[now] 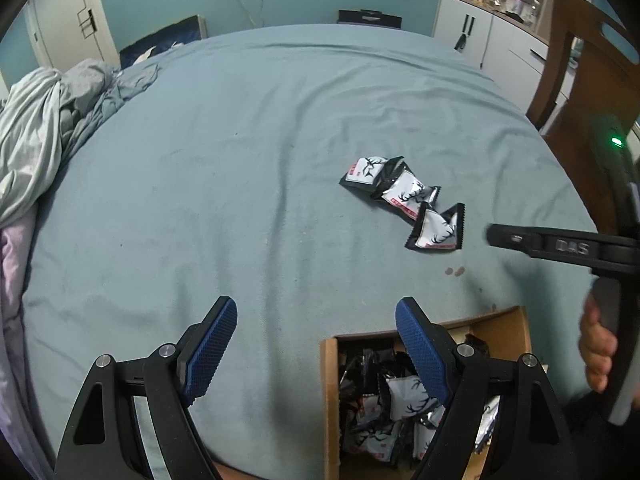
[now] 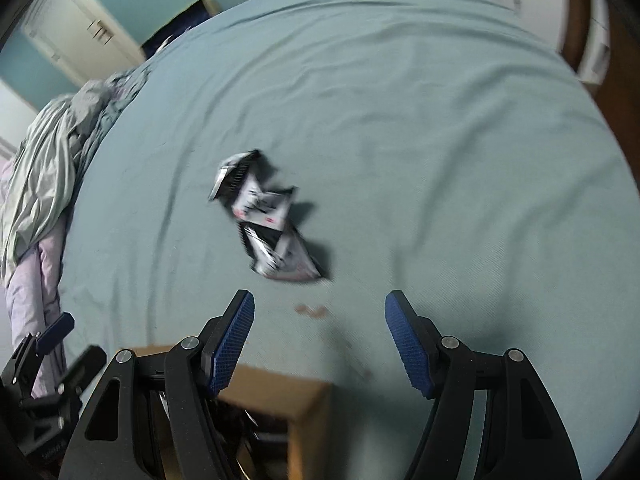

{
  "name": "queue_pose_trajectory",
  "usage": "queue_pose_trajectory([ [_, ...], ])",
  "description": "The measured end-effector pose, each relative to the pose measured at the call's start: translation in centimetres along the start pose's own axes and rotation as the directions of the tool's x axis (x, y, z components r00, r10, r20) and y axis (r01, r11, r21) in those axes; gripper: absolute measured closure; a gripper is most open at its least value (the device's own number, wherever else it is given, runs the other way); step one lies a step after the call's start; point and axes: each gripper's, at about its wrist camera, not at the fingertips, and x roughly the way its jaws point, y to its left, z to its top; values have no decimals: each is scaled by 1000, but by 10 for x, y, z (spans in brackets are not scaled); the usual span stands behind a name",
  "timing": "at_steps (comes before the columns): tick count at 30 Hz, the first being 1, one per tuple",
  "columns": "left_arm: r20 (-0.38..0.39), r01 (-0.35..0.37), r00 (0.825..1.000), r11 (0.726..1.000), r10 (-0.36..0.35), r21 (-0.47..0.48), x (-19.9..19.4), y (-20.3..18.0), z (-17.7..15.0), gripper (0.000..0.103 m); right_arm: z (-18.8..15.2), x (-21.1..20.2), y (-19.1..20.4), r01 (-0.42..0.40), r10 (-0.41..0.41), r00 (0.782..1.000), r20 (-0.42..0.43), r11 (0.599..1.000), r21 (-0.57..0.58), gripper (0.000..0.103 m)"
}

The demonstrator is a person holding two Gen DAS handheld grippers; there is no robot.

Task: Organize snacks
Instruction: 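Reach the right tool to the remaining deer packets and grasp one, then carry the deer packet over the box with the right tool while the left tool grasps another deer packet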

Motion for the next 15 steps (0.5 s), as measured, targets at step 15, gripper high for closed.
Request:
queue_pose_trajectory([
  [15,9,-25,1000,1000,25,-10,5,1,6,20,37,72,9,28,-34,998,-45,990,-136,75],
])
